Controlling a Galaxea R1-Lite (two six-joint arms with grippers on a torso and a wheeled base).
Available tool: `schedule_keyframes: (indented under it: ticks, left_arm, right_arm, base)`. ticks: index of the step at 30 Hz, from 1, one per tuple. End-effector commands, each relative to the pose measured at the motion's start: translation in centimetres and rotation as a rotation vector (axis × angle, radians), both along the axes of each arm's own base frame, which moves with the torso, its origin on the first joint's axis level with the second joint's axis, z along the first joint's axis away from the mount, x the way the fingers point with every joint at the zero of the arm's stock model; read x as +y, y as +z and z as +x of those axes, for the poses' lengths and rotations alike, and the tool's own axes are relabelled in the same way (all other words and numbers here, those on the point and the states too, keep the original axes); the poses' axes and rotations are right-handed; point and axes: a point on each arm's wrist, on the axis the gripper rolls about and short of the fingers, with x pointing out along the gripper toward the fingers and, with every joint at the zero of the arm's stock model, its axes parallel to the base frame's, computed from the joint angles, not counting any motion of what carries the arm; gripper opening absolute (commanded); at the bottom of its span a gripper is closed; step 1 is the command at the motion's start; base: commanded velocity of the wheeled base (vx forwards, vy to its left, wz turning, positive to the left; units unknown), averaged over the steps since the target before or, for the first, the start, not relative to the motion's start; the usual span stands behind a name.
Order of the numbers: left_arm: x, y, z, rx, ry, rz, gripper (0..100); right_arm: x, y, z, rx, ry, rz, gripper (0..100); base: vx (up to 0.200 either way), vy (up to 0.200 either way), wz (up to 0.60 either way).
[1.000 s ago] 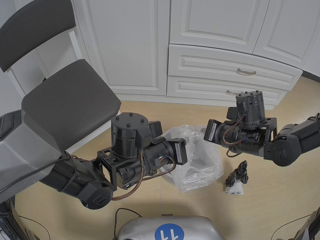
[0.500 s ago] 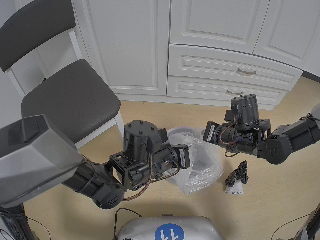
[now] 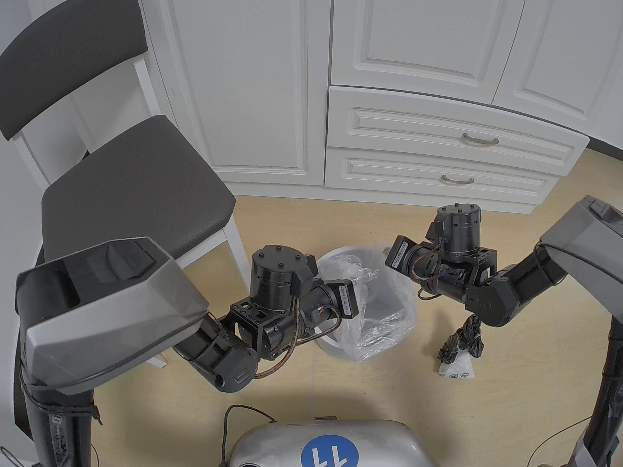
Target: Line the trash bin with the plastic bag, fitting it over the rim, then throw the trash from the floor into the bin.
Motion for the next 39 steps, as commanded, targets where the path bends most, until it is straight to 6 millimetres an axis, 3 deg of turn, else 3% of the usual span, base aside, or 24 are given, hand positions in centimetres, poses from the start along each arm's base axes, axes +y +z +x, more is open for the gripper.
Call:
schedule_keyframes:
  ticks: [1, 9, 16, 22, 30, 36, 39]
  left_arm:
    - [0.1, -2.3, 1.8, 0.047, 0.039, -0.010, 0]
    - [-0.3, -4.9, 2.8, 0.098, 0.054, -0.010, 0]
    - [-1.0, -6.7, 3.1, 0.130, 0.057, -0.011, 0]
    - [0.1, -5.4, 4.5, 0.096, 0.113, -0.034, 0]
    - [3.8, 0.2, 5.4, 0.011, 0.169, -0.082, 0]
    - [6.6, -0.7, 4.6, 0.059, 0.070, 0.096, 0]
    - [6.8, -1.4, 4.4, 0.058, 0.053, 0.164, 0]
  right_arm:
    - [0.2, -3.3, 0.9, 0.036, -0.008, 0.000, 0]
    - [0.7, -5.7, 1.8, -0.012, -0.012, 0.048, 0]
    - [0.7, -6.5, 2.1, -0.005, -0.016, 0.044, 0]
    - [0.2, -5.7, 2.5, -0.030, -0.032, 0.057, 0]
    - [-3.1, -3.0, 3.1, -0.099, -0.086, -0.001, 0]
    - [-5.5, -3.1, 2.1, -0.132, -0.076, -0.192, 0]
    - [-6.7, -3.9, 1.4, -0.136, -0.059, -0.296, 0]
  base:
    - [0.000, 0.000, 0.00]
    - [0.000, 0.000, 0.00]
    - [0.000, 0.000, 0.00]
    - [0.000, 0.000, 0.00]
    - [0.000, 0.000, 0.00]
    - [0.000, 0.000, 0.00]
    - [0.000, 0.000, 0.00]
